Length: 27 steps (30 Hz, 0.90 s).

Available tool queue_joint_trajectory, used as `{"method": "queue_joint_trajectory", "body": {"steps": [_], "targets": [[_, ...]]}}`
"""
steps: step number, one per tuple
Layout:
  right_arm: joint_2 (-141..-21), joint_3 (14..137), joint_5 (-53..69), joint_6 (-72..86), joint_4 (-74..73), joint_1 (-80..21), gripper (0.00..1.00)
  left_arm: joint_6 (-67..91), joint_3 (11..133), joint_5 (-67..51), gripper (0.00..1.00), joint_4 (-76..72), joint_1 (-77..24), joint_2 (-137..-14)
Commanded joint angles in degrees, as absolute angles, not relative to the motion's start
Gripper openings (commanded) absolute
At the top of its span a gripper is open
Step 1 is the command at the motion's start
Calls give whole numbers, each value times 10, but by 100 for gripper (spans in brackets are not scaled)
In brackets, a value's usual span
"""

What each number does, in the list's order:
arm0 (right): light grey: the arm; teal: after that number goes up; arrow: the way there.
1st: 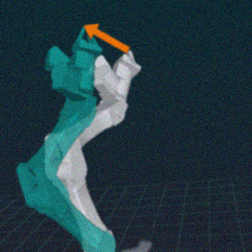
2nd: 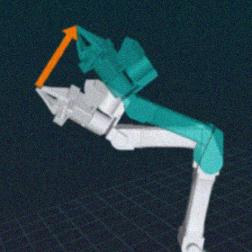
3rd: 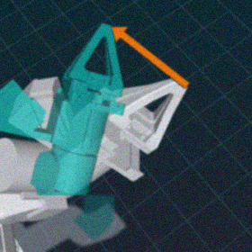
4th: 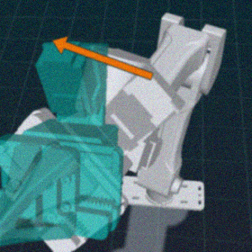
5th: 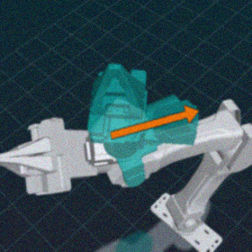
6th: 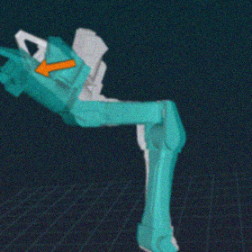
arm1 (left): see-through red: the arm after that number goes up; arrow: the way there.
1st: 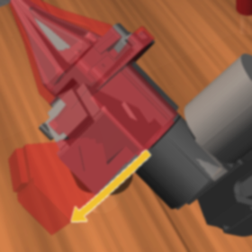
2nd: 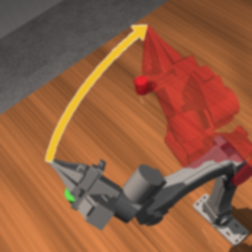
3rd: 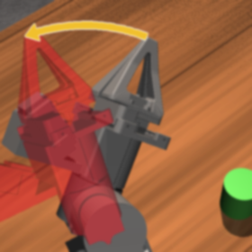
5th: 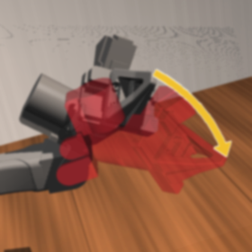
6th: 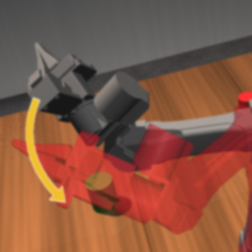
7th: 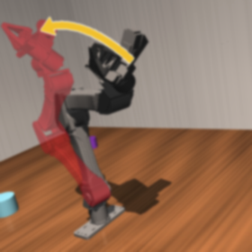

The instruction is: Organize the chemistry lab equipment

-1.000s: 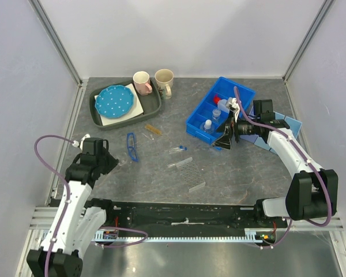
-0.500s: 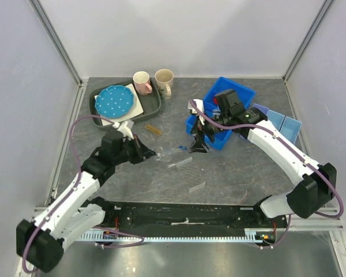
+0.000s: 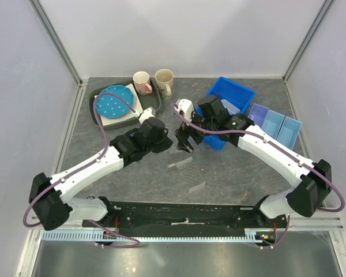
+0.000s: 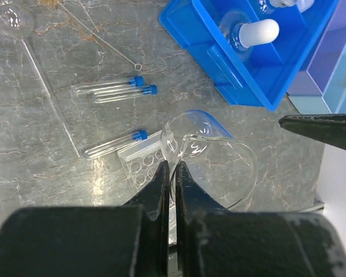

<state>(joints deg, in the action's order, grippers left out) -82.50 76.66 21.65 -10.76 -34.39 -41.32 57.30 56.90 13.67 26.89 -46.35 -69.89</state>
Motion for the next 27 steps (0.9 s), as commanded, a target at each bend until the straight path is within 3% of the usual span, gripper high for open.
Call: {"method": "queue_joint_trajectory", "body": {"steps": [1, 9, 17, 27], "targets": [[-834, 762, 150, -57, -299, -418, 96, 650, 629, 230, 2, 345, -489, -740], [-870, 771, 95, -35, -289, -419, 73, 673, 630, 244, 2, 345, -505, -750], [-899, 776, 115, -22, -293, -431, 61, 681, 629, 250, 2, 345, -508, -753], [-925, 784, 113, -14, -307, -437, 30, 668, 629, 260, 2, 320, -513, -745]]}}
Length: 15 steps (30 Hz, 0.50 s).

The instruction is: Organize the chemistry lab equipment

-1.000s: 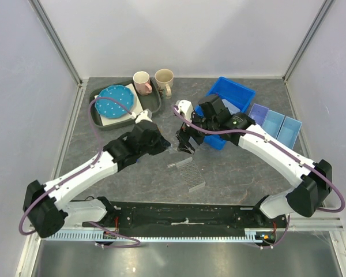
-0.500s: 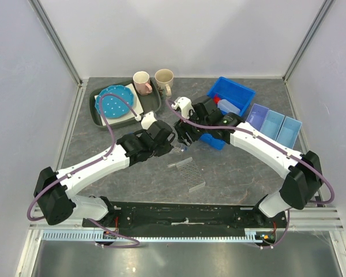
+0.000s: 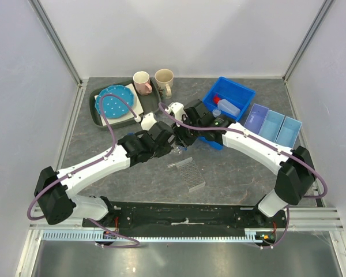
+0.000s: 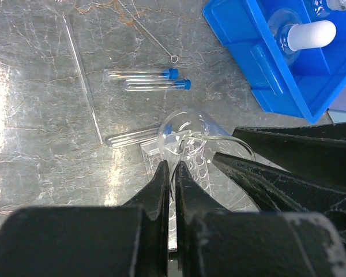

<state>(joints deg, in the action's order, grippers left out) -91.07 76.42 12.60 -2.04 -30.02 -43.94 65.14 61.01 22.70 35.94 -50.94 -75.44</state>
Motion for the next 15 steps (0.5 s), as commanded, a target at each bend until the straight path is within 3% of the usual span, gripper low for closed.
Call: {"method": "queue_joint_trajectory", "body": {"steps": [1, 6, 11, 15], "targets": [[-927, 786, 115, -14, -308, -437, 28, 664, 627, 257, 2, 315, -513, -740], [-930, 786, 128, -10, -309, -436, 16, 643, 601, 243, 2, 279, -513, -716], [-928, 780, 152, -8, -308, -433, 12, 623, 539, 217, 7, 193, -513, -660], [-927, 780, 191, -4, -306, -418, 9, 606, 508, 199, 27, 153, -512, -629]]}}
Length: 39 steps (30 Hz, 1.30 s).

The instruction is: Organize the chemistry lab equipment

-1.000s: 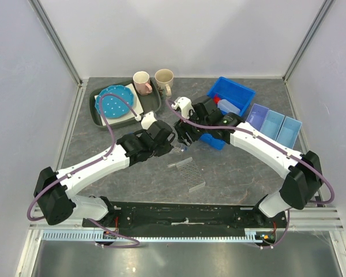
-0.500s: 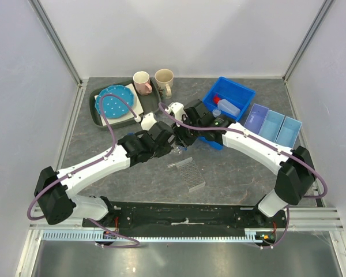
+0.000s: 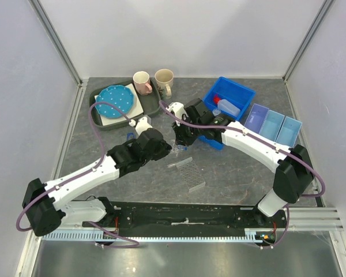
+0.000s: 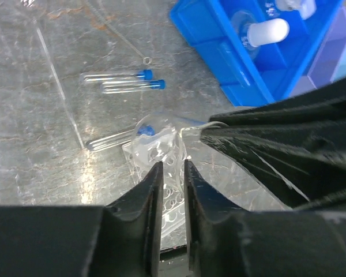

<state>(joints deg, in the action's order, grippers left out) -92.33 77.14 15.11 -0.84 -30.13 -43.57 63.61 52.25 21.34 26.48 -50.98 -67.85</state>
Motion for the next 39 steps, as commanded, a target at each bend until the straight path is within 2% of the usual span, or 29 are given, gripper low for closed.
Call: {"method": "queue_joint_trajectory", "body": {"steps": [1, 3, 11, 14, 17, 18, 22, 25, 31, 39], "targets": [[-927, 780, 207, -3, -305, -413, 9, 602, 504, 192, 31, 149, -512, -624], [-924, 780, 220, -2, -302, -403, 8, 586, 485, 182, 42, 120, -512, -610], [-898, 758, 278, -2, -284, -348, 5, 534, 449, 146, 61, 70, -506, -567], [-891, 765, 299, -3, -283, -299, 4, 481, 438, 146, 73, 64, -501, -527], [-889, 787, 307, -25, -284, -232, 4, 417, 425, 130, 96, 69, -476, -476], [-891, 806, 307, -43, -283, -214, 4, 402, 424, 105, 100, 79, -461, -462], [-930, 868, 292, -75, -283, -105, 5, 308, 441, -29, 100, 143, -306, -439], [-973, 923, 260, -85, -272, -47, 5, 237, 465, -94, 100, 195, -224, -466], [-1066, 1010, 178, -81, -229, -3, 6, 130, 487, -62, 98, 240, -207, -531], [-1183, 1103, 120, -69, -195, -3, 7, 100, 426, -60, 98, 200, -208, -495]]}}
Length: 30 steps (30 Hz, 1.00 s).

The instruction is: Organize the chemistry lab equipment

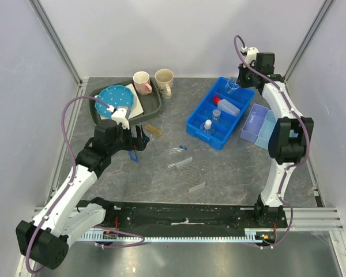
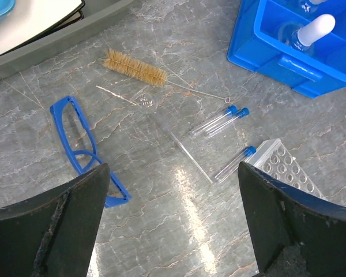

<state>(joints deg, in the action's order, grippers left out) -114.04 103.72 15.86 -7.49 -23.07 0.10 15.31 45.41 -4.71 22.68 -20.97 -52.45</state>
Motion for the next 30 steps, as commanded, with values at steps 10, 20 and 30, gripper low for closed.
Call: {"method": "queue_joint_trajectory", "body": {"steps": [10, 20, 30], "targets": [[-1278, 1148, 74, -72, -184, -3, 9, 105, 417, -35, 98, 193, -207, -468], [-1311, 1131, 85, -69, -185, -3, 17, 110, 417, -40, 98, 192, -207, -485], [-1268, 1114, 107, -69, -202, -3, 38, 134, 421, -66, 98, 214, -208, -480]]}}
